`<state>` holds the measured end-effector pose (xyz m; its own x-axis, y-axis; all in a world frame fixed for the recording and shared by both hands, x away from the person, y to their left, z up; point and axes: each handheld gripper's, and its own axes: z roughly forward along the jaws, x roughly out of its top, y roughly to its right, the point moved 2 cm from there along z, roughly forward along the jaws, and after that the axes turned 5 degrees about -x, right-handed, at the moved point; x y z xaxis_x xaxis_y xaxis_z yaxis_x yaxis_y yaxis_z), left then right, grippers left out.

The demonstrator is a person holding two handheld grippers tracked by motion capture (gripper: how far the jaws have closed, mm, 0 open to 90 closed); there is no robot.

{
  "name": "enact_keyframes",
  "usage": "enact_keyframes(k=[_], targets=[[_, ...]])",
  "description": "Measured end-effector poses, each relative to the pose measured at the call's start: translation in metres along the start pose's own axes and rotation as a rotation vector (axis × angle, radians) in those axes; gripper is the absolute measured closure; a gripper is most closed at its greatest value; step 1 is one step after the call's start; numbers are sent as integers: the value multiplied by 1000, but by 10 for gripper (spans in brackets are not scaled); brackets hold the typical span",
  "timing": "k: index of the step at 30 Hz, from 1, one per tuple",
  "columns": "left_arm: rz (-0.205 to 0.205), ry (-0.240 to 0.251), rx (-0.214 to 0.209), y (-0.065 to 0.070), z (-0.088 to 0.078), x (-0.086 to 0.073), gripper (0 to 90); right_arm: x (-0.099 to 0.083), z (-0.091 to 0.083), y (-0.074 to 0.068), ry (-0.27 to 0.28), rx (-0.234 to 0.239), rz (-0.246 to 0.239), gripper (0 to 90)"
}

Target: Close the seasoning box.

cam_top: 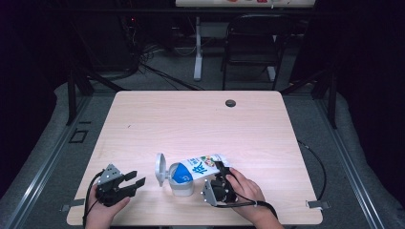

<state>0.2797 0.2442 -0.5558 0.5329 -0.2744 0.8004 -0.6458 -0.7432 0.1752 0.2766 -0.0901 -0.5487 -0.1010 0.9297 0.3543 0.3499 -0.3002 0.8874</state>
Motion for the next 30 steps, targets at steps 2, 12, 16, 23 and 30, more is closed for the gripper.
enact_keyframes(k=[2,12,16,23,30], targets=[[-1,1,0,0,0,0,527,-1,0,0,-6,15,35,711],[-1,0,1,0,0,0,527,-11,2,-5,-16,70,192,741],[0,-1,1,0,0,0,527,-12,2,-6,-17,84,221,757],[0,-1,1,0,0,0,527,-13,6,-9,-23,134,276,804],[-3,-2,1,0,0,0,527,-19,11,-12,-36,170,323,887]])
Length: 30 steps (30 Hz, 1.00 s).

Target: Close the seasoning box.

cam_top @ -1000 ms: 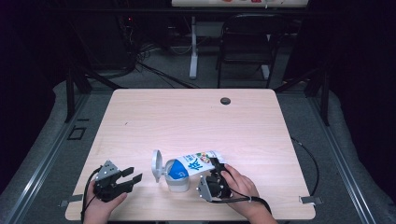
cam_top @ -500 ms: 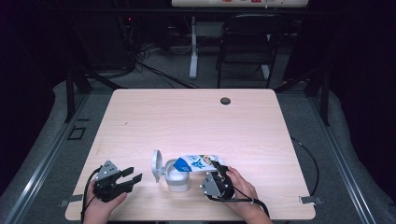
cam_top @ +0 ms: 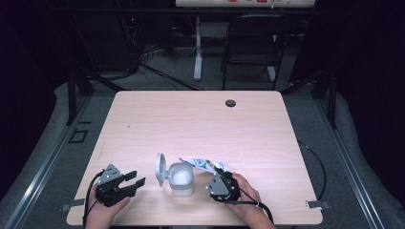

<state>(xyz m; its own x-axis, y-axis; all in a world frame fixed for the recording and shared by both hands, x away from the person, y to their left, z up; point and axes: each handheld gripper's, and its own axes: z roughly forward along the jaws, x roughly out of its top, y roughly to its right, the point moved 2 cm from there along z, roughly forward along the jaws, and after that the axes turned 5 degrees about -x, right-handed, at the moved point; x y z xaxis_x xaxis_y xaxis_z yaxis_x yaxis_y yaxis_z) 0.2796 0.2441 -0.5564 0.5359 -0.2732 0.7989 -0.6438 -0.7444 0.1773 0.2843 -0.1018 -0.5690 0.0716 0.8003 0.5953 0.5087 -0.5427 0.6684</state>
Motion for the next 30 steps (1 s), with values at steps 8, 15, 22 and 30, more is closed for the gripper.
enact_keyframes(k=[8,15,22,30], targets=[[2,-2,3,1,0,0,527,1,-1,4,7,21,53,900],[6,0,1,1,0,0,527,2,-1,14,30,55,176,900],[6,-4,1,1,1,0,526,-3,7,24,46,101,345,900],[1,-4,-1,0,2,-1,526,-15,23,34,66,133,582,899]])
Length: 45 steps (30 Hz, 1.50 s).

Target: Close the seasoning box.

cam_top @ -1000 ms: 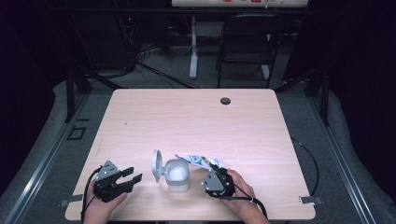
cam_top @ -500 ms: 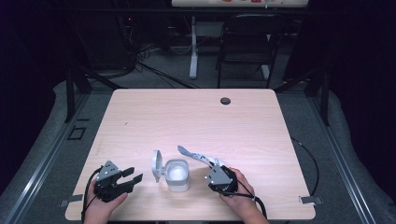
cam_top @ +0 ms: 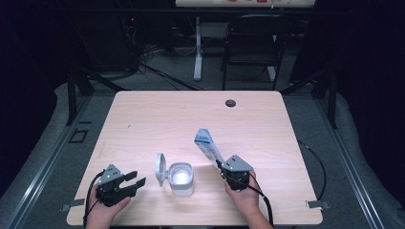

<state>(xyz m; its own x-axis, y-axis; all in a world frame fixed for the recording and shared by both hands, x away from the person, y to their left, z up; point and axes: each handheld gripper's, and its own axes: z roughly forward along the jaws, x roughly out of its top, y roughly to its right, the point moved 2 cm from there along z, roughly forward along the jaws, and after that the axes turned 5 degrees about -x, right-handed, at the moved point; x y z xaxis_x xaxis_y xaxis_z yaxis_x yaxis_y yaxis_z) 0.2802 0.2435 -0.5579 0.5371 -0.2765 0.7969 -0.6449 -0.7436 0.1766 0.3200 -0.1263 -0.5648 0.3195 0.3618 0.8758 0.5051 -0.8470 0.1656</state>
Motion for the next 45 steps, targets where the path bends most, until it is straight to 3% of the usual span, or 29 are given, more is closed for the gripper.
enact_keyframes(k=[6,16,19,33,35,40,45], targets=[[1,-4,1,0,1,0,526,-1,6,4,16,-2,68,898],[2,-1,0,0,0,0,527,-7,6,8,5,-27,66,890],[4,2,2,0,0,0,527,-9,4,10,-8,-23,45,877],[0,7,5,0,-2,1,526,-19,-5,16,-59,-9,40,848],[2,6,5,0,-2,1,526,-21,-6,18,-66,-8,48,836],[0,7,6,0,-2,1,526,-25,-10,20,-91,-9,17,809],[1,6,5,0,-2,1,525,-30,-10,21,-107,-5,39,719]])
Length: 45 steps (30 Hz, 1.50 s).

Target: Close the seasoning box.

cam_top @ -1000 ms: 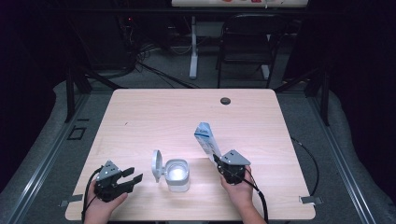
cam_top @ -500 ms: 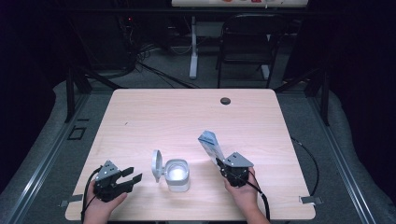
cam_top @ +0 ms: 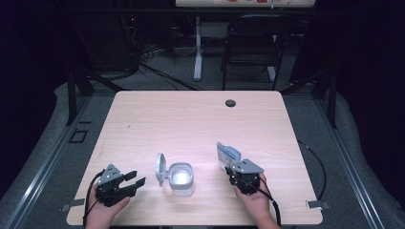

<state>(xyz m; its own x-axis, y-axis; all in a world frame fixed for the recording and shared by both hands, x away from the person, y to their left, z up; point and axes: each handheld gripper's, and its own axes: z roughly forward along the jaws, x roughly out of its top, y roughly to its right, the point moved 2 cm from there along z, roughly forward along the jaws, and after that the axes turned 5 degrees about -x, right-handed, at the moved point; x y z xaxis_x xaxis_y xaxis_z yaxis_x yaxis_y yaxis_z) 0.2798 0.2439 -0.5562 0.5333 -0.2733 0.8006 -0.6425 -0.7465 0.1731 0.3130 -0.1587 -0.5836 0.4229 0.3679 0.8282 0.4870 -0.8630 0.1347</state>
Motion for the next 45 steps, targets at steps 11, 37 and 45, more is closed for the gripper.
enact_keyframes(k=[11,37,45], targets=[[-1,4,3,0,-1,0,520,0,-2,1,-3,10,22,530],[9,35,-6,6,-5,8,526,-1,-32,2,44,30,50,471],[66,84,-53,28,-13,24,644,-3,-41,2,44,23,50,459]])
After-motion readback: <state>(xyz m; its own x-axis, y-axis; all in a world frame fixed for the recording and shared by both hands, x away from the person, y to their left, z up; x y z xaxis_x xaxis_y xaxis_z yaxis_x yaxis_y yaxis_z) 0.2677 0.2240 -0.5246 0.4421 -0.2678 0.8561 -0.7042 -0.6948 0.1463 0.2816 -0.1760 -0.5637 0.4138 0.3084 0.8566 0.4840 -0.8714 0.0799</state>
